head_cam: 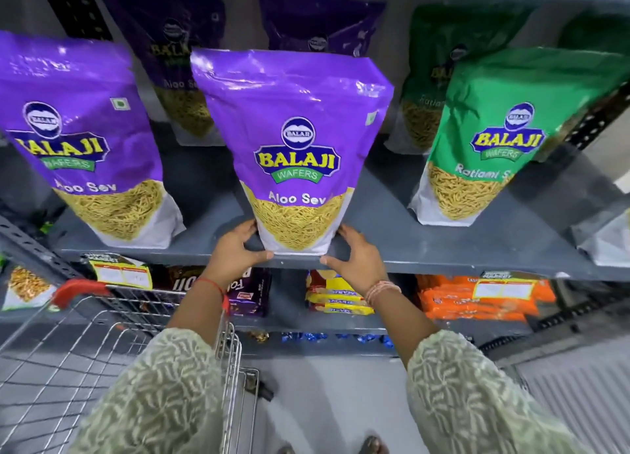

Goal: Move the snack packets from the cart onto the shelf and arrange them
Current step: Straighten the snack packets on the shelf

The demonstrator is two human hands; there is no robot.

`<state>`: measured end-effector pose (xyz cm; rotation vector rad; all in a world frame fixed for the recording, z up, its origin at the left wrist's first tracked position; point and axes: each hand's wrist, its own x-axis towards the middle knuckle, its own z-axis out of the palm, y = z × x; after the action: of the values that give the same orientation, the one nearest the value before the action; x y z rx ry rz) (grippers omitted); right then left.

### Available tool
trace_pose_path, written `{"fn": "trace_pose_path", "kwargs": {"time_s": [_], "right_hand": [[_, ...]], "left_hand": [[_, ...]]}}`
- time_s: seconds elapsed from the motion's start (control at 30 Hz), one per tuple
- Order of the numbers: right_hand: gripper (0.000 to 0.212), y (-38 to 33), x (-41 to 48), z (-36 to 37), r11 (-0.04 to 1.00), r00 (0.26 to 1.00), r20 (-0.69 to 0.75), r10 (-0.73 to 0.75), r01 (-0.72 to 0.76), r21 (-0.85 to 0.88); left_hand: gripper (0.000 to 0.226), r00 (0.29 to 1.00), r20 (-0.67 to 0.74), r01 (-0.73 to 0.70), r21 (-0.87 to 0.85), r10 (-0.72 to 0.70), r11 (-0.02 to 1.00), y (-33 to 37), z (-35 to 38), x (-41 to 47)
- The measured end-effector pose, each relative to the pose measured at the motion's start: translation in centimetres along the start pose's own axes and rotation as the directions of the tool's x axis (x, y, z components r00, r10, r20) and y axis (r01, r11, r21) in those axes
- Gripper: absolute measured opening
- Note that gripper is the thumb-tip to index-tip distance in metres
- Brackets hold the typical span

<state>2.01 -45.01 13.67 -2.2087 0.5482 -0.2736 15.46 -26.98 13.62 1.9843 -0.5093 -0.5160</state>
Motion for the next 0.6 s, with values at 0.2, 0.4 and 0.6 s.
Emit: {"fn": "trace_pose_path", "kwargs": {"time_s": [0.2, 0.4, 0.6], "right_hand": [[0.070, 4.5, -5.0, -3.7, 0.998, 0.990, -0.142, -0.024, 0.031, 0.046], [0.049, 10.7, -4.3, -12.7, 0.999, 0.877, -0.478, 0.048, -0.032, 0.041], [0.088, 15.2, 2.0, -20.8, 0.988, 0.950, -0.287, 0.125, -0.092, 0.125]], "left_hand": [[0.027, 0.790, -0.590, -0.054, 0.204, 0.167, 0.978, 1.1, 5.0, -7.2], [0.026, 0.873, -0.460, -0.152, 0.062, 0.163, 0.986, 7.3, 16.8, -5.1], [0.089, 0.952, -0.297, -0.051, 0.077, 0.072, 0.996, 12.5, 23.6, 3.9]]}}
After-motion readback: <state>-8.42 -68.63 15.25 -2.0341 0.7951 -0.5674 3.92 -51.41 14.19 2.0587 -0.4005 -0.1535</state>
